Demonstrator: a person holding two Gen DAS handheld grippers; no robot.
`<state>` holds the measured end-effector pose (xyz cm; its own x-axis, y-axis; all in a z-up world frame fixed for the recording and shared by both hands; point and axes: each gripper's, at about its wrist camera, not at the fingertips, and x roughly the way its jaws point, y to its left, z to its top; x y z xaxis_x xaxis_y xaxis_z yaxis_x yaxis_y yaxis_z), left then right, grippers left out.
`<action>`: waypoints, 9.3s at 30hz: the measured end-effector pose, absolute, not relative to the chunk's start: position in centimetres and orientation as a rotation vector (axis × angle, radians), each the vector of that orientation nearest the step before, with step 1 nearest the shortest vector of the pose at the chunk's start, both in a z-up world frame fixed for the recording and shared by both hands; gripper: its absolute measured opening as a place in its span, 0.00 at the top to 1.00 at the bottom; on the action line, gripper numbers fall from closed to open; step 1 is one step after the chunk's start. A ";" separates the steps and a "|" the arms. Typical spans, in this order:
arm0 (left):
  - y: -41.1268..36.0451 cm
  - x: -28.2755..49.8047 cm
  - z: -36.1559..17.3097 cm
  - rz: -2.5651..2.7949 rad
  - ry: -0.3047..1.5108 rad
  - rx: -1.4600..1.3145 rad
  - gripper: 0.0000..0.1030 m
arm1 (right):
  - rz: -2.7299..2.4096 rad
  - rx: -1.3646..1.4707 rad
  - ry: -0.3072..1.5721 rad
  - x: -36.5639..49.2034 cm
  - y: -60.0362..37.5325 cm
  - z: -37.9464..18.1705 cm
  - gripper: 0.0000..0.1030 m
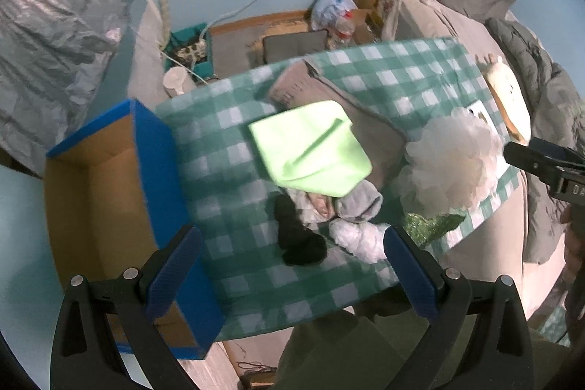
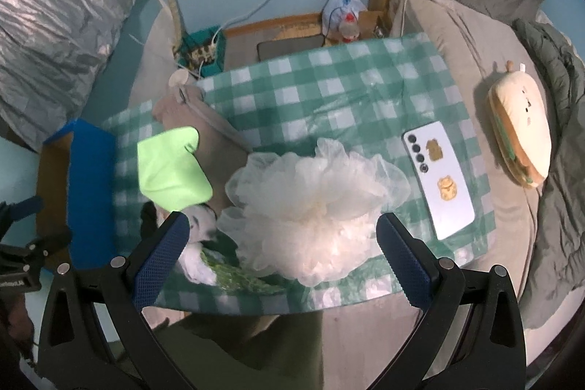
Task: Organize soft objects
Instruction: 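Lower the right tool onto the white mesh bath puff while the left tool approaches the white sock, then close the right tool on the bath puff while the left tool grasps the white sock, then carry the bath puff and white sock with both tools over the cardboard box, then open both tools to drop the bath puff and sock into the box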
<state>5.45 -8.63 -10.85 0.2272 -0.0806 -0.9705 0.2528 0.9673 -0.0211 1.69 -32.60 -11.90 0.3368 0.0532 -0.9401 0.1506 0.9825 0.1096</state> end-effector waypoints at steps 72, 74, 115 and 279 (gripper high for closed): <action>-22.2 0.8 -24.0 -0.166 1.410 -0.084 0.52 | 0.268 0.233 1.408 5.3 -35.7 -25.4 0.32; -22.0 0.5 -23.6 -0.171 1.405 -0.096 0.58 | 0.267 0.238 1.397 5.4 -35.9 -25.1 0.34; -14.0 -1.4 -22.9 0.021 1.356 -0.275 0.23 | 0.286 0.168 1.226 4.8 -36.9 -17.9 0.40; 18.5 2.3 -14.8 0.304 1.226 -0.334 0.16 | 0.632 -0.130 1.191 15.8 4.3 -13.9 0.15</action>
